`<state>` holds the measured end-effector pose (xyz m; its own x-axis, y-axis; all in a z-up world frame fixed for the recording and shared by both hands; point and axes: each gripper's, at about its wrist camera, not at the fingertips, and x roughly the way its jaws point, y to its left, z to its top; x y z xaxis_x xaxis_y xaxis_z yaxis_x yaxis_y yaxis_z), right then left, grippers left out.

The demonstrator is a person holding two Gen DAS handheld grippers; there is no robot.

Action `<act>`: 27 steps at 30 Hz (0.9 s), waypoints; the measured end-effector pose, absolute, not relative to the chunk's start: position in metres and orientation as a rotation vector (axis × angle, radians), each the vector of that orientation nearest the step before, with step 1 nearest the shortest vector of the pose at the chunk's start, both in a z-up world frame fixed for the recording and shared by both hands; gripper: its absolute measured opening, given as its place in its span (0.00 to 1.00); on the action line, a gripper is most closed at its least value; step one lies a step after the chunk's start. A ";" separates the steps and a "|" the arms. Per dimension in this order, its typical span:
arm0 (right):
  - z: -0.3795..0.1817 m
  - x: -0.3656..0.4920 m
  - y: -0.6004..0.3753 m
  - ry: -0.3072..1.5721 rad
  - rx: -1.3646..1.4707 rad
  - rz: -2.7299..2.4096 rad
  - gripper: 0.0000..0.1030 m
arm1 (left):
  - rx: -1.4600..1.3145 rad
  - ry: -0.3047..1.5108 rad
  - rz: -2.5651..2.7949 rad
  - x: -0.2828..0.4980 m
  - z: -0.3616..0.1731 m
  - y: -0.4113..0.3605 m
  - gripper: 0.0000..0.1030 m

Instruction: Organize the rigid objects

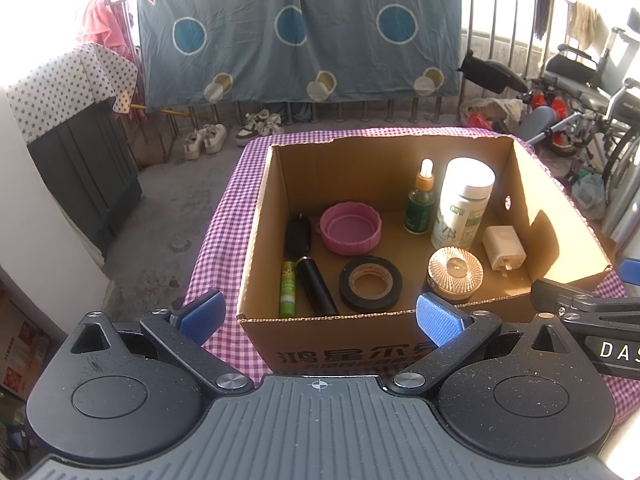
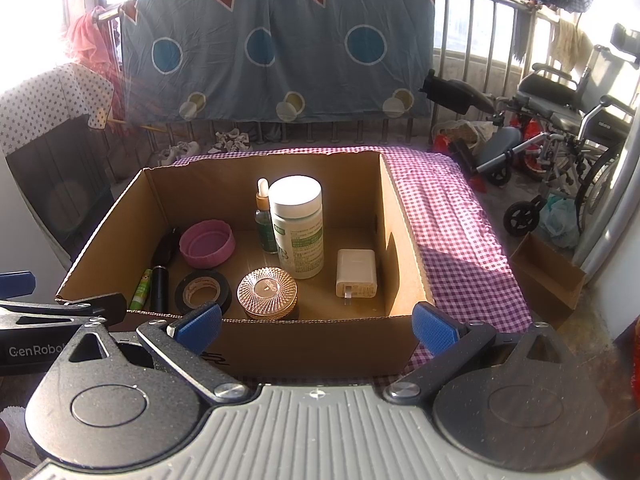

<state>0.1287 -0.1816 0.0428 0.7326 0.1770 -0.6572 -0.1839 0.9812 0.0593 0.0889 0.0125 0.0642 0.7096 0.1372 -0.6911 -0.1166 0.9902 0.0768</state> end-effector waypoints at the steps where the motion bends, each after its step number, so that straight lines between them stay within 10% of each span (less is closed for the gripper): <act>1: 0.043 0.129 -0.182 0.722 -0.010 0.198 1.00 | 0.028 0.770 0.141 0.089 0.064 0.012 0.99; 27: 0.043 0.126 -0.181 0.721 -0.007 0.193 1.00 | 0.026 0.769 0.141 0.089 0.064 0.012 0.99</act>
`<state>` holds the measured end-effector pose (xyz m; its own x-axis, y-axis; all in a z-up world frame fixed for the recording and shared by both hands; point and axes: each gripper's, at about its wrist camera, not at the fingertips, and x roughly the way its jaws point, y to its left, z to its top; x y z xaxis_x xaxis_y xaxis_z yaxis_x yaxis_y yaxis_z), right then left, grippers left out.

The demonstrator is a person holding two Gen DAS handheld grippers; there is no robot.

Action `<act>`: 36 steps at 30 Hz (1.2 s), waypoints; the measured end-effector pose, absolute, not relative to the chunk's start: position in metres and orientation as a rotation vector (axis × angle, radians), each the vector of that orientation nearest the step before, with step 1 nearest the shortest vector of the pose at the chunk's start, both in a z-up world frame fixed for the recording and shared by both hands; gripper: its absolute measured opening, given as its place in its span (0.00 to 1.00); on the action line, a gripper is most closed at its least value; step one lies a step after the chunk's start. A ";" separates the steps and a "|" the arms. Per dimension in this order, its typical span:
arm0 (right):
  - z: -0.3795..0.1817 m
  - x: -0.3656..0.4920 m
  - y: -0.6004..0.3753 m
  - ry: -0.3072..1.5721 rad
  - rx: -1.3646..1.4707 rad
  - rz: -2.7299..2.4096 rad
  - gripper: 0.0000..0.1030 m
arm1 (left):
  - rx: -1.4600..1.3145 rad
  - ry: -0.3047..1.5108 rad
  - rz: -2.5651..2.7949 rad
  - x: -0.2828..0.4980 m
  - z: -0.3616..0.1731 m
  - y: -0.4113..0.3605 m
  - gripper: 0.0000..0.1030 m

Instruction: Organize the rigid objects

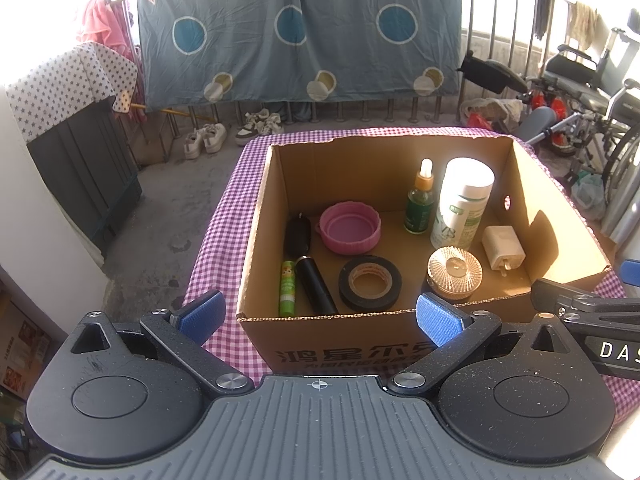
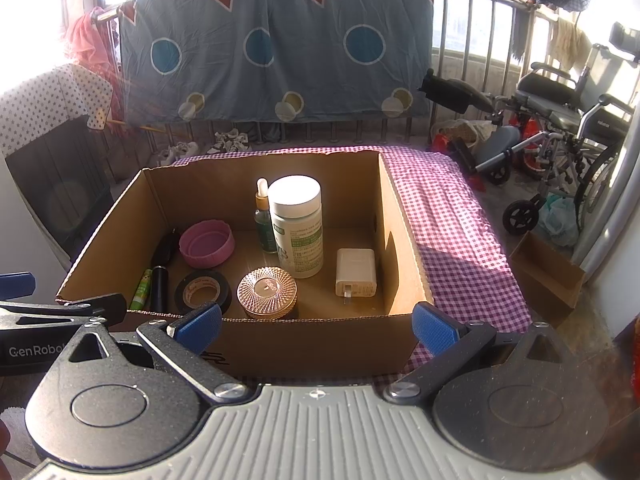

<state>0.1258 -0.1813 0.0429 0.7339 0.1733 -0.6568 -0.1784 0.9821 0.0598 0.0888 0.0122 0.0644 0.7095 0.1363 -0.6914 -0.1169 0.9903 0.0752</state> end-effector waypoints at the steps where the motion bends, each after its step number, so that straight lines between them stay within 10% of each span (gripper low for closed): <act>1: 0.043 0.126 -0.181 0.721 -0.008 0.193 1.00 | 0.026 0.770 0.141 0.089 0.064 0.012 0.99; 36: 0.048 0.121 -0.177 0.714 -0.005 0.185 1.00 | 0.025 0.766 0.143 0.088 0.067 0.011 0.99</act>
